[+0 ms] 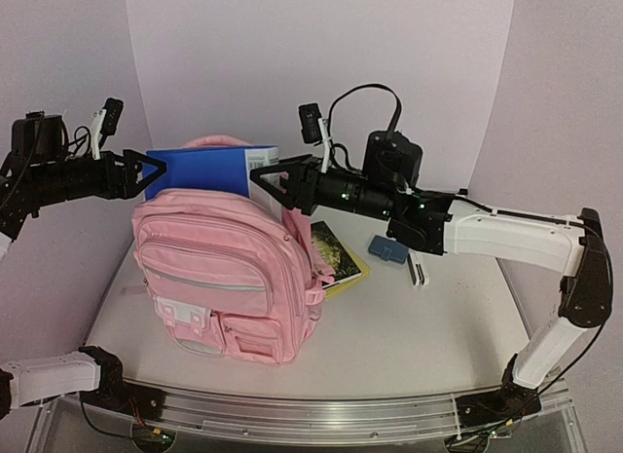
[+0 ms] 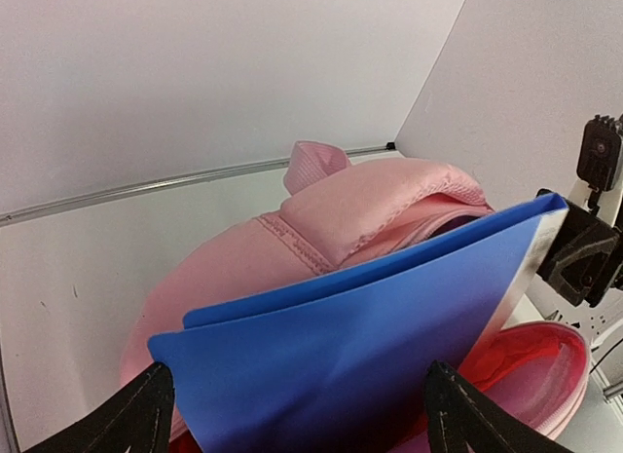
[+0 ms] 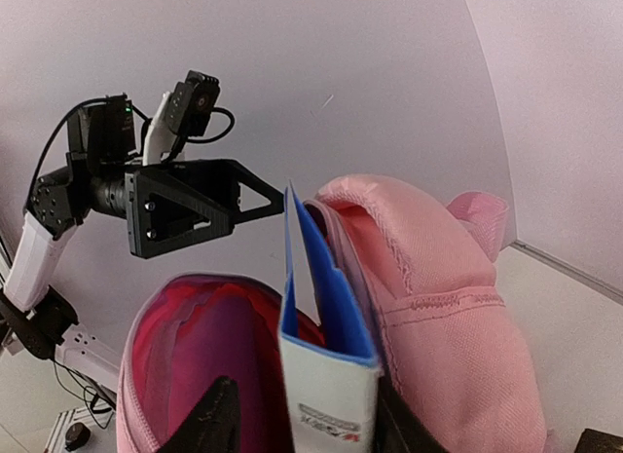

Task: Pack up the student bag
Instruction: Place the files in the student bag.

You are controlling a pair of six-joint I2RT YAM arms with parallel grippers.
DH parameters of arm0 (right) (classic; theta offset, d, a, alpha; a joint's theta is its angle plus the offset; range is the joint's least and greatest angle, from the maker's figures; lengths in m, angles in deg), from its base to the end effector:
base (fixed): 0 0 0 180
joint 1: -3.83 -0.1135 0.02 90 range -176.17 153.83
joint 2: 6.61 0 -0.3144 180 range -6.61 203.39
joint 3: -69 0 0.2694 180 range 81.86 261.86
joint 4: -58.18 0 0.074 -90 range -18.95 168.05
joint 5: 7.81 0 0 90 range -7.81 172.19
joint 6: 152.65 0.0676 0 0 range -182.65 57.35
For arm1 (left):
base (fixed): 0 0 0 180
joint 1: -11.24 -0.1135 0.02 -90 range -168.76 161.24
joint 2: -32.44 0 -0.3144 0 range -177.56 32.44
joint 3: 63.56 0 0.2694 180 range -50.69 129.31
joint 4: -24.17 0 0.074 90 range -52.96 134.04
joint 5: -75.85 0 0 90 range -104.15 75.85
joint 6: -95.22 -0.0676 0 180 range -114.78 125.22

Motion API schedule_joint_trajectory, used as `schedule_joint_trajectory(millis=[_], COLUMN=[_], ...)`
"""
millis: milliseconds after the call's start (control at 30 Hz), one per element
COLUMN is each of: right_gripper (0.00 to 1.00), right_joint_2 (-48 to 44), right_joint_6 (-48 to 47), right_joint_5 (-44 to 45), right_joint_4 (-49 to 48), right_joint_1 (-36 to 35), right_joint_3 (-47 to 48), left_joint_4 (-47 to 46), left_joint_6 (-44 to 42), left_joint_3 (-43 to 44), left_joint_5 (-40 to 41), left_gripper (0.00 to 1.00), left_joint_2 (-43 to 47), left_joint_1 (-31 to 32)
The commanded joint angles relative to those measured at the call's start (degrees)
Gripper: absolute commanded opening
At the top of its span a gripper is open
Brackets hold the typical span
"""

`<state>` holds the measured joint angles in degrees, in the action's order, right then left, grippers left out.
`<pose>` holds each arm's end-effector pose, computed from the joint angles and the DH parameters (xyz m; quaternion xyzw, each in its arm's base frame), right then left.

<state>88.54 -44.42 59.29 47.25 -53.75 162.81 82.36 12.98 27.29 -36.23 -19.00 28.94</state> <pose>0.2201 0.3956 0.4430 -0.3558 0.5447 0.5610 0.5119 0.1462 -0.0733 0.4864 0.1802 0.7853 -0.2778 0.5231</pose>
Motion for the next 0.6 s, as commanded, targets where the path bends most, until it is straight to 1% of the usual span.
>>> schedule_joint_trajectory(millis=[0,67,100,267,400,500,567], right_gripper=[0.22,0.06,0.01,0.0,0.0,0.0,0.0], right_joint_2=[1.09,0.28,-0.44,-4.68,-6.78,-8.33,-8.36], right_joint_6=[0.63,2.51,3.92,12.74,17.83,19.46,18.9], right_joint_5=[-3.14,-2.42,-1.4,1.89,3.89,5.37,3.39], right_joint_4=[-1.18,-1.73,-2.11,-7.82,-9.36,-10.38,-11.5], right_joint_1=[-0.27,-0.34,-0.3,-0.27,-0.3,-0.27,-0.26], right_joint_3=[4.12,4.33,4.26,2.23,1.79,0.51,-0.07], left_joint_4=[-3.3,-3.68,-3.81,-4.37,-3.81,-3.02,-2.69], left_joint_6=[1.89,2.01,2.09,3.06,3.23,3.1,3.06], left_joint_3=[-1.21,-1.35,-1.4,-0.14,2.05,2.99,3.02], left_joint_5=[0.22,-0.35,-0.57,-1.6,-1.68,-1.23,-1.0], left_gripper=[0.88,0.89,0.89,0.93,0.94,0.95,0.95], left_joint_2=[0.2,0.54,0.82,1.83,1.78,1.51,1.4], left_joint_1=[0.06,0.06,0.07,0.12,0.11,0.07,0.09])
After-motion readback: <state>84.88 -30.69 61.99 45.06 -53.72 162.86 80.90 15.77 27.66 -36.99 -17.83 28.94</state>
